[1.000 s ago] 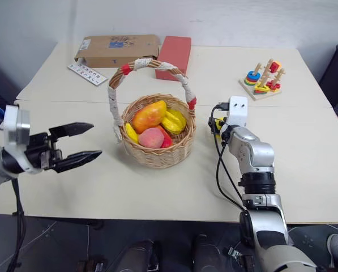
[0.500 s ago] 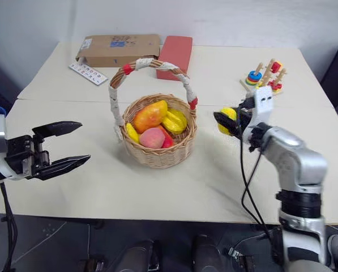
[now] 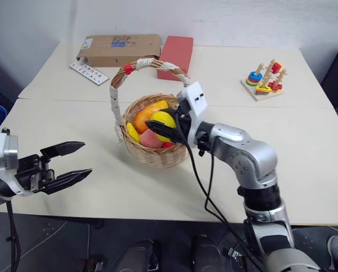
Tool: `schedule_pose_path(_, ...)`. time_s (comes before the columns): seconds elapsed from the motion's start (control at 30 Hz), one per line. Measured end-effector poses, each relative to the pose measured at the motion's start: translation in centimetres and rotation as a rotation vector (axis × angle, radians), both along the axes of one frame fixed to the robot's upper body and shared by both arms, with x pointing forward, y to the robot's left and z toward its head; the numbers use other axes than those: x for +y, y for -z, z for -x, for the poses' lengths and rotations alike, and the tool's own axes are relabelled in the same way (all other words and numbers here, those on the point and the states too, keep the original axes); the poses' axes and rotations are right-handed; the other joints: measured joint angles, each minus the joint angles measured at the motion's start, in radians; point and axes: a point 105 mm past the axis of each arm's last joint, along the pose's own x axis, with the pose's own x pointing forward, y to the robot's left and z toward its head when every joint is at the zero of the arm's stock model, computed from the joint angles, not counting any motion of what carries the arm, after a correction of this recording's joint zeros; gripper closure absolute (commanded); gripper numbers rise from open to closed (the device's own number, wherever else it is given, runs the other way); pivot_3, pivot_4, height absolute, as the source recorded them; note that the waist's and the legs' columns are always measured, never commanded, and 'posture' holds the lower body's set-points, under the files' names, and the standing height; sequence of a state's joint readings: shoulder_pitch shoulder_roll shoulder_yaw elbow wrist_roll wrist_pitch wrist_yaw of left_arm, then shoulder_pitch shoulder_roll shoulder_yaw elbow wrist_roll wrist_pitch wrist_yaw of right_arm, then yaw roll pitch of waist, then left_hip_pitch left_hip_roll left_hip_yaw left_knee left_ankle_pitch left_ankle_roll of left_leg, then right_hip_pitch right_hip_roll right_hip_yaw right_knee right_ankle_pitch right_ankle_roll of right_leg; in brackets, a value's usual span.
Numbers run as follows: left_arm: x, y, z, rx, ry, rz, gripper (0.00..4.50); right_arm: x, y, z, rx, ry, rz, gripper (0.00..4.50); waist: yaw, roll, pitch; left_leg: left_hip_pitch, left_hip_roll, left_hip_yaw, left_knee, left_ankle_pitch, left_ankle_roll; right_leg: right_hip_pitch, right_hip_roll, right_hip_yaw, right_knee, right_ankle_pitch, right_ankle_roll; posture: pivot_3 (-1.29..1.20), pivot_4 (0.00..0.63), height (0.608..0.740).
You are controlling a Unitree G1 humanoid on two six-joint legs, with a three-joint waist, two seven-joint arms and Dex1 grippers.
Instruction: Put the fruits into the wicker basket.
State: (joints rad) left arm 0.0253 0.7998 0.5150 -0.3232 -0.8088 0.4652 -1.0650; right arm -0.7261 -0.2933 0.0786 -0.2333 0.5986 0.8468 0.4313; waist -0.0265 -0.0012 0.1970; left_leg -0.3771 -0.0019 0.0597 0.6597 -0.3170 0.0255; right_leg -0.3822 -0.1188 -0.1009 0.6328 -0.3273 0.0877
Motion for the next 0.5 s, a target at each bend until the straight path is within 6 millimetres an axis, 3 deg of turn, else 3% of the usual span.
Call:
schedule_pose_path(0.03, 0.0, 0.0, 0.0, -0.003, -0.001, -0.002, 0.0, -0.3, 0.0, -0.4, -0.018, 0.022, 0.007, 0.07, -0.001, 0.0, 0.0, 0.0, -0.001, 0.0, 0.0, 0.0, 0.001, 0.0, -0.001, 0.0, 0.0, 0.0, 0.0, 0.0, 0.15, 0.74)
schedule_pose_path(0.1, -0.1, -0.3, 0.1, -0.014, -0.003, -0.006, 0.0, -0.4, -0.2, -0.4, -0.06, 0.02, 0.009, 0.03, -0.003, 0.0, 0.0, -0.001, -0.001, 0.0, 0.0, -0.001, 0.001, 0.0, 0.0, 0.0, -0.002, 0.0, 0.001, 0.0, 0.15, 0.74)
schedule_pose_path(0.23, 0.0, -0.4, 0.4, -0.017, -0.013, -0.006, 0.0, -1.4, 0.2, 2.7, -0.093, -0.217, 0.021, 0.03, 0.0, 0.0, 0.0, -0.001, 0.0, -0.002, -0.003, -0.002, 0.002, 0.001, 0.001, -0.002, -0.005, 0.0, 0.001, 0.0, 0.15, 0.74)
schedule_pose_path(0.37, 0.0, -0.5, 0.7, -0.028, -0.017, -0.015, 0.0, -5.4, -0.2, 3.7, -0.083, -0.309, 0.02, 0.03, 0.0, 0.0, 0.0, -0.001, 0.0, -0.002, -0.001, -0.002, 0.003, 0.005, 0.001, -0.003, -0.007, 0.001, 0.001, 0.0, 0.15, 0.74)
schedule_pose_path(0.5, 0.4, -1.1, 0.7, -0.073, -0.057, -0.012, 0.0, -9.9, -0.3, 0.7, -0.159, -0.222, 0.053, 0.03, -0.005, -0.001, 0.001, 0.004, 0.0, 0.002, 0.002, -0.002, 0.003, 0.008, 0.001, -0.001, -0.01, 0.002, 0.003, 0.0, 0.15, 0.74)
